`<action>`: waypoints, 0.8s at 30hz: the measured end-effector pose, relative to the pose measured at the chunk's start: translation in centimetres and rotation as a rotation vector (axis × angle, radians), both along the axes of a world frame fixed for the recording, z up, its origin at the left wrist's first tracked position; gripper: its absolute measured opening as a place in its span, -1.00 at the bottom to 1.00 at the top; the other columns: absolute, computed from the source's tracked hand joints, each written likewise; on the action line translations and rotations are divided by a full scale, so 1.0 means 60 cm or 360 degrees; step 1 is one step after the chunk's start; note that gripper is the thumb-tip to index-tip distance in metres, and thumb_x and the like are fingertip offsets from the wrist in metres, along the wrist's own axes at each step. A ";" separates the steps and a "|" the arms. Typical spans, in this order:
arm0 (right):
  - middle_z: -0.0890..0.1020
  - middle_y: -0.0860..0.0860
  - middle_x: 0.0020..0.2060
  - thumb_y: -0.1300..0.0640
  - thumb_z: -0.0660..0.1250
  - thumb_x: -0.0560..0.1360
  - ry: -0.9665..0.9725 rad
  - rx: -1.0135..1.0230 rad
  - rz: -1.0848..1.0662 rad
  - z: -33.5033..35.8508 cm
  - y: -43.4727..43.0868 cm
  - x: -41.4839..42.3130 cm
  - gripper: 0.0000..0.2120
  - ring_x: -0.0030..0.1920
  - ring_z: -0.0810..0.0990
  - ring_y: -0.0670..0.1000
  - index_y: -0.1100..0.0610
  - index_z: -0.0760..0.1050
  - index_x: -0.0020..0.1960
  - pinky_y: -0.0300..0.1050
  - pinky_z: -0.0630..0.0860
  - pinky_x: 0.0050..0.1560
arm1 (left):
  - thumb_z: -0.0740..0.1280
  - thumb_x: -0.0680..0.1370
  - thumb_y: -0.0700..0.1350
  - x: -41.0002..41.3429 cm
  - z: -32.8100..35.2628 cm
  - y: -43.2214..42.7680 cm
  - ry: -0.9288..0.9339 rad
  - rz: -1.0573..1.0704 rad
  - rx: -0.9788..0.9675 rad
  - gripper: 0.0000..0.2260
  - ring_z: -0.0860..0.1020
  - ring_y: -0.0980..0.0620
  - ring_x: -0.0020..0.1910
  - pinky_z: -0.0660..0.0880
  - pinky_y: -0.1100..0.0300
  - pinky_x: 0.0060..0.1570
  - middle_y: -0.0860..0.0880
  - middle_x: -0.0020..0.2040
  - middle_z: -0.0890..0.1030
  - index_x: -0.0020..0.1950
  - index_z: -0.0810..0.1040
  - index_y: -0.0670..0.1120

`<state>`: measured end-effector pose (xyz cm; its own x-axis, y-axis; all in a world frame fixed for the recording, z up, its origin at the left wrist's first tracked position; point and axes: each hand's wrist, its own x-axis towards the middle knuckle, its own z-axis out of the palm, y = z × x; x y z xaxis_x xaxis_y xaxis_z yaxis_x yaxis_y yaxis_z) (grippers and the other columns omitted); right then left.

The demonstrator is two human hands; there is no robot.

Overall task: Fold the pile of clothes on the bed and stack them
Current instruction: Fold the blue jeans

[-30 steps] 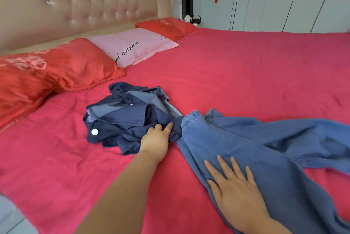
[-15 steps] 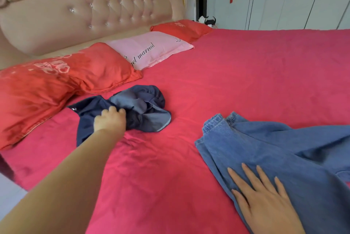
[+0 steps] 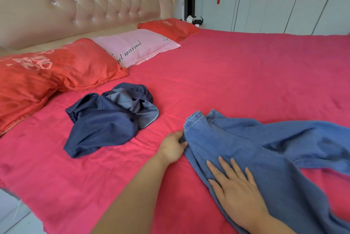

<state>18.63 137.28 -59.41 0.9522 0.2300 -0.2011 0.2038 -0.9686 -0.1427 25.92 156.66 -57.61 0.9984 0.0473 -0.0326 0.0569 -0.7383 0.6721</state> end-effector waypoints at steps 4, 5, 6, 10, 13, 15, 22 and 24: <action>-0.10 -0.19 0.51 -0.45 -0.76 -0.06 0.0008 0.0116 0.0177 0.013 -0.016 -0.002 0.13 0.52 -0.13 -0.07 -0.31 -0.16 0.46 0.01 -0.13 0.48 | 0.30 0.47 -0.24 -0.004 0.034 -0.008 0.0009 0.0267 -0.0159 -0.68 0.57 -0.08 0.06 0.42 0.21 0.01 -0.12 0.04 0.62 0.23 0.51 -0.14; -0.09 -0.18 0.52 -0.47 -0.73 -0.09 0.0045 0.0167 0.0177 0.024 -0.020 -0.008 0.15 0.52 -0.15 -0.08 -0.30 -0.16 0.47 -0.01 -0.15 0.48 | 0.30 0.46 -0.25 -0.010 0.048 -0.007 -0.0049 0.0385 -0.0221 -0.66 0.57 -0.07 -0.01 0.42 0.22 -0.05 -0.11 -0.03 0.61 0.24 0.50 -0.14; -0.06 -0.17 0.52 -0.50 -0.69 -0.08 0.0065 0.0234 0.0157 0.036 -0.023 -0.015 0.15 0.52 -0.13 -0.09 -0.28 -0.15 0.47 -0.01 -0.14 0.48 | 0.30 0.46 -0.26 -0.019 0.067 -0.004 -0.0132 0.0494 -0.0254 -0.65 0.56 -0.06 -0.09 0.39 0.25 -0.12 -0.10 -0.11 0.59 0.25 0.48 -0.15; 0.00 -0.21 0.50 -0.60 -0.43 0.02 0.0074 0.0508 0.0172 0.086 -0.014 -0.054 0.08 0.51 -0.10 -0.13 -0.23 -0.14 0.49 -0.02 -0.10 0.50 | 0.26 0.44 -0.30 -0.064 0.141 0.022 -0.0544 0.0684 -0.0145 -0.66 0.55 -0.10 -0.08 0.35 0.23 -0.07 -0.10 -0.16 0.59 0.21 0.52 -0.15; -0.05 -0.32 0.44 -0.61 -0.21 0.13 0.0100 0.0604 0.0291 0.110 -0.002 -0.091 -0.05 0.50 -0.12 -0.17 -0.28 -0.17 0.47 -0.05 -0.10 0.51 | 0.26 0.44 -0.30 -0.117 0.159 0.039 -0.0717 0.0797 -0.0120 -0.70 0.46 -0.02 -0.17 0.25 0.29 -0.19 -0.06 -0.21 0.54 0.16 0.52 -0.15; 0.01 -0.32 0.41 -0.56 -0.28 0.21 0.0111 0.0495 0.0421 0.096 0.000 -0.122 -0.17 0.48 -0.01 -0.17 -0.34 -0.04 0.44 -0.03 0.00 0.49 | 0.26 0.45 -0.29 -0.156 0.129 0.057 -0.0578 0.0862 -0.0040 -0.72 0.50 -0.08 -0.11 0.29 0.20 -0.13 -0.12 -0.16 0.56 0.16 0.49 -0.18; 0.10 -0.11 0.51 -0.44 -0.49 0.20 0.0039 0.0336 0.0438 0.069 -0.016 -0.124 -0.06 0.52 0.04 -0.01 -0.20 0.08 0.48 0.05 0.03 0.46 | 0.28 0.47 -0.04 -0.192 0.070 0.041 -0.0116 0.0396 0.0821 -0.51 0.33 -0.16 0.35 0.33 -0.04 0.27 -0.14 0.35 0.39 0.39 0.35 -0.09; 0.00 -0.10 0.53 -0.47 -0.62 0.07 -0.0041 0.0357 0.0352 0.086 -0.027 -0.095 0.08 0.53 -0.09 -0.02 -0.19 -0.02 0.50 0.04 -0.05 0.48 | 0.17 0.48 0.01 -0.166 0.088 0.005 -0.0523 0.0095 0.0763 -0.50 0.37 -0.20 0.35 0.31 -0.07 0.31 -0.20 0.37 0.41 0.40 0.38 -0.13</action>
<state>12.92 135.68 -54.22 0.8782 0.4680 -0.0985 0.4123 -0.8452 -0.3400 15.97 156.97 -52.36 0.9476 0.0365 0.3174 -0.0474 -0.9664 0.2528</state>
